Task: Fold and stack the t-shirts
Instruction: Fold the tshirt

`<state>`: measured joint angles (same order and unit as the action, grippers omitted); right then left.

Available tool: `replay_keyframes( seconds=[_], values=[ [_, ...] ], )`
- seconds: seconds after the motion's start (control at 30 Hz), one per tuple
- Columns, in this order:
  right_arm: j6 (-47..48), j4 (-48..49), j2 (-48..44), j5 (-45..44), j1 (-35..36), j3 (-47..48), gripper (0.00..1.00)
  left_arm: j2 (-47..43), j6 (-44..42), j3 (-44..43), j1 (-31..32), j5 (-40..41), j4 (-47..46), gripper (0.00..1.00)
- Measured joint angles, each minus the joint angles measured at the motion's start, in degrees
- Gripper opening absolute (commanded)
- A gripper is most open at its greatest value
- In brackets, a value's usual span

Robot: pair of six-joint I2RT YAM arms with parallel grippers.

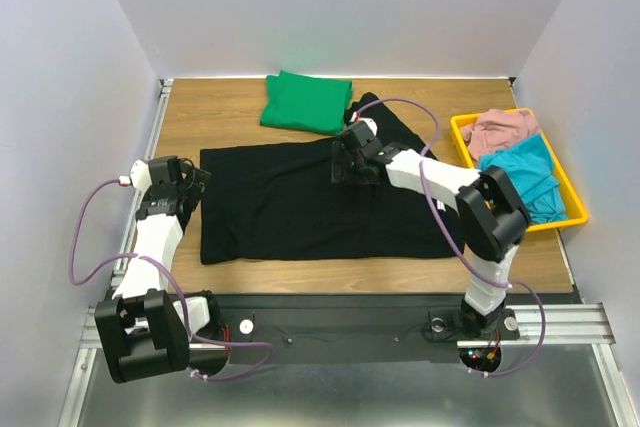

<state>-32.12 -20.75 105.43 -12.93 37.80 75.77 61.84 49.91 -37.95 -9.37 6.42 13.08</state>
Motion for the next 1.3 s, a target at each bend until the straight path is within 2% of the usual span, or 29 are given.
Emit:
replay_keyframes(
  seconds=[0.2, 0.33, 0.5, 0.6, 0.63, 0.67, 1.0, 1.3],
  values=[
    [0.52, -3.21, 6.08, -4.61, 0.00, 2.10, 0.52, 0.07, -0.59, 0.00, 0.02, -0.59, -0.28, 0.98],
    [0.39, -4.55, 7.63, -6.29, -0.22, 2.67, 0.48, 1.07, -0.87, 0.00, 0.00, -1.05, -0.66, 0.98],
    [-0.17, -5.57, 8.33, -7.85, -0.24, 3.26, 0.22, 2.01, -1.07, 0.00, 0.00, -1.51, -0.70, 0.98],
    [-0.72, -6.23, 8.35, -9.03, -0.24, 3.26, 0.15, 2.01, -1.09, 0.00, 0.00, -1.68, -0.87, 0.98],
    [-0.92, -6.29, 8.35, -9.27, -0.28, 3.26, 0.10, 2.01, -1.11, 0.00, 0.00, -1.70, -0.90, 0.98],
    [-0.94, -6.34, 8.35, -9.40, -0.31, 3.26, 0.00, 2.01, -1.14, 0.00, 0.00, -1.73, -0.90, 0.98],
    [-0.61, -7.39, 7.80, -10.73, 0.39, 5.81, 0.00, 2.01, -1.25, 0.00, 0.00, -1.90, -0.98, 0.99],
    [1.03, -7.32, 7.19, -8.48, 3.39, 6.23, 0.00, 2.01, -1.29, 0.00, 0.00, -1.95, -1.14, 0.98]
  ],
)
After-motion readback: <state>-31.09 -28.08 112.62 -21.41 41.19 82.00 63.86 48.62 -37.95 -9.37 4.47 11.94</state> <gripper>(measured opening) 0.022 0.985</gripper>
